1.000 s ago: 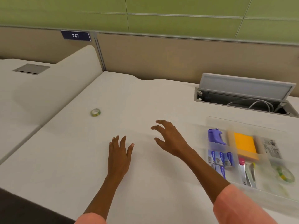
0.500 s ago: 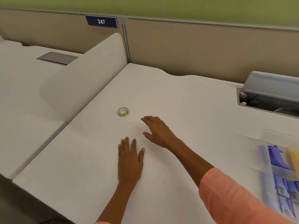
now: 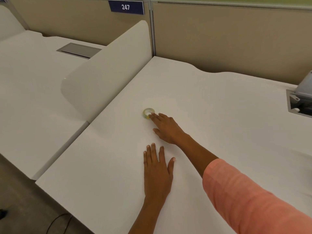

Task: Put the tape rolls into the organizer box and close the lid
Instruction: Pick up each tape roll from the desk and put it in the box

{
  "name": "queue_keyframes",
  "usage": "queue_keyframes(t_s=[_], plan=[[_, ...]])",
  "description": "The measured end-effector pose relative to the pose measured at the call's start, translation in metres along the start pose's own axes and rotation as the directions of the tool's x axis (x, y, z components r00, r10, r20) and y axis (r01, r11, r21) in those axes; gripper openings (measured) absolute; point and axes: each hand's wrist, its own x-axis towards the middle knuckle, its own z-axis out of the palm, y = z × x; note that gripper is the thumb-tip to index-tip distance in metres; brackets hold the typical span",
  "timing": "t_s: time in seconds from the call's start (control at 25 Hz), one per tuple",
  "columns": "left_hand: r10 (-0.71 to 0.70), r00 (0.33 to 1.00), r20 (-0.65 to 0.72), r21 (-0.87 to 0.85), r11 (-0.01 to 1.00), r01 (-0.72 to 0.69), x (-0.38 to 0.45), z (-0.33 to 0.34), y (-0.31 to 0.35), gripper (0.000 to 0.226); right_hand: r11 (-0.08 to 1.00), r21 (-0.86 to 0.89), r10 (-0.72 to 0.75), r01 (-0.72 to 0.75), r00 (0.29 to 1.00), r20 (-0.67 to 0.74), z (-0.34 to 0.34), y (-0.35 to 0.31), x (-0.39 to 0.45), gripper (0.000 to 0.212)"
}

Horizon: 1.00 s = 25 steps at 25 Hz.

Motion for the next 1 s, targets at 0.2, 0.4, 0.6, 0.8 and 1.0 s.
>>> queue_keyframes(t_s=[0.2, 0.4, 0.6, 0.8, 1.0], plan=[[0.019, 1.0, 0.0, 0.009, 1.0, -0.019, -0.001, 0.0, -0.001, 0.076, 0.992, 0.121, 0.057, -0.048, 0.996, -0.072, -0.002, 0.005, -0.023, 0.055], [0.078, 0.997, 0.021, -0.037, 0.996, -0.078, -0.012, 0.001, 0.015, 0.058, 0.98, 0.106, 0.181, -0.166, 0.972, -0.15, -0.017, 0.029, -0.085, 0.042], [0.039, 0.999, 0.005, -0.009, 0.999, -0.039, -0.001, -0.005, -0.007, 0.061, 0.971, 0.122, 0.216, -0.203, 0.971, -0.098, -0.011, 0.026, -0.117, 0.027], [0.078, 0.997, -0.013, -0.036, 0.996, -0.078, -0.026, -0.009, 0.015, 0.092, 0.932, 0.204, 0.321, -0.298, 0.943, -0.086, -0.02, 0.041, -0.174, 0.028], [0.112, 0.989, 0.096, -0.182, 0.979, -0.093, -0.06, 0.006, 0.061, 0.061, 0.884, 0.341, 0.388, -0.32, 0.909, -0.151, -0.039, 0.054, -0.232, 0.05]])
